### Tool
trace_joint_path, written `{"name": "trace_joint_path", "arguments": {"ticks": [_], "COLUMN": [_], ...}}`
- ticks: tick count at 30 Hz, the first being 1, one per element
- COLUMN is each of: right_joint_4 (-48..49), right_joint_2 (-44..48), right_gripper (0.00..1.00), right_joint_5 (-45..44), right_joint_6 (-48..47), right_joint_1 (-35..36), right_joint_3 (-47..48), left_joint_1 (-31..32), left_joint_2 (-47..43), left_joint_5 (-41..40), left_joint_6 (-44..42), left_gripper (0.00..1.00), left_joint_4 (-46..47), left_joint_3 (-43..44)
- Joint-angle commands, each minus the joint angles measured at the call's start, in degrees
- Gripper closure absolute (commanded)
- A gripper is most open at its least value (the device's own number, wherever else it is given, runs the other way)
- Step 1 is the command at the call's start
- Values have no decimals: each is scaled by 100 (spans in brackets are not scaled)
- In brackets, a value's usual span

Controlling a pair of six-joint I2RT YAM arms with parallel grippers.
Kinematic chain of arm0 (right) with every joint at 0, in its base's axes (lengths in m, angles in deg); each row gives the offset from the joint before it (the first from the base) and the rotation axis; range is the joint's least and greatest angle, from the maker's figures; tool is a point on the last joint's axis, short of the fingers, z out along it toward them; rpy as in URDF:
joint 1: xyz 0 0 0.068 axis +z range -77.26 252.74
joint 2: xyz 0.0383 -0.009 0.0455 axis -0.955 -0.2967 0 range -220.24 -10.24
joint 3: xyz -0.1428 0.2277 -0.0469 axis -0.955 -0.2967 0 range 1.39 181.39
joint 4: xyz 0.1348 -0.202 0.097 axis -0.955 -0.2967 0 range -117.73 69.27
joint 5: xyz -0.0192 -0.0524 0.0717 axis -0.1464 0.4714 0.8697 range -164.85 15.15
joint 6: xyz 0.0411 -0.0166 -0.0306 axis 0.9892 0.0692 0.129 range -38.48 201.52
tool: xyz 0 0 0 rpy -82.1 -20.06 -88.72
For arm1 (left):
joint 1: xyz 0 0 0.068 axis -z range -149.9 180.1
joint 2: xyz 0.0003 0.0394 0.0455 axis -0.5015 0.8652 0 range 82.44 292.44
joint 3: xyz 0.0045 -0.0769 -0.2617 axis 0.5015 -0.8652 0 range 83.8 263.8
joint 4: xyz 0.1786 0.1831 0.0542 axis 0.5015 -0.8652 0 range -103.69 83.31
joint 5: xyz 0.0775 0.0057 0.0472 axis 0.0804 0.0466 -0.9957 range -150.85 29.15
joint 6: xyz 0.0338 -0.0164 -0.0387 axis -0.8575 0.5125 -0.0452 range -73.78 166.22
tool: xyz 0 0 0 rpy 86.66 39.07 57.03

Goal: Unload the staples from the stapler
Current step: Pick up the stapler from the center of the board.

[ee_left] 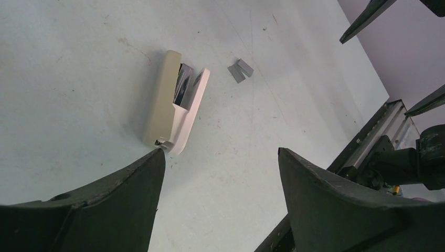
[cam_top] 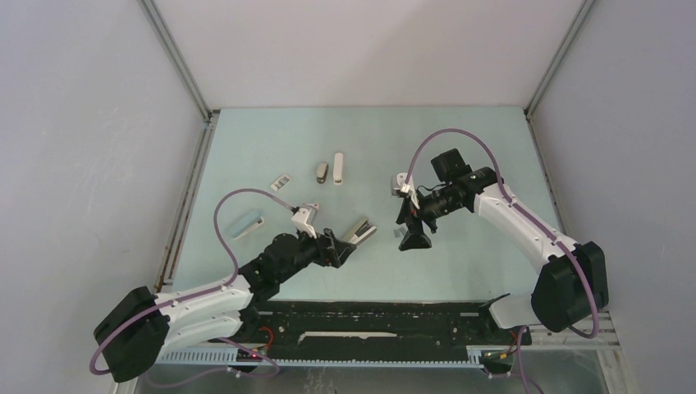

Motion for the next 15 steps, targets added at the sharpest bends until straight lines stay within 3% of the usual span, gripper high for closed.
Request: {"name": "trace_joint_path", "arguments": {"ticks": [1, 15], "right_joint_4": [58, 48], "right_joint_2": [12, 36], "right_gripper": [11, 11], "right_joint_5": [14, 32], "right_joint_6": [53, 44], "right_joint_1": [64, 65], "right_joint_3": [4, 4], "left_joint_1": [-62, -105], "left_joint_2": [-10, 104], "left_joint_5": [108, 232], "left_joint_6": [109, 248], "left_gripper": [16, 16], "left_joint_4": [289, 523], "left_joint_3": [-116, -177]}}
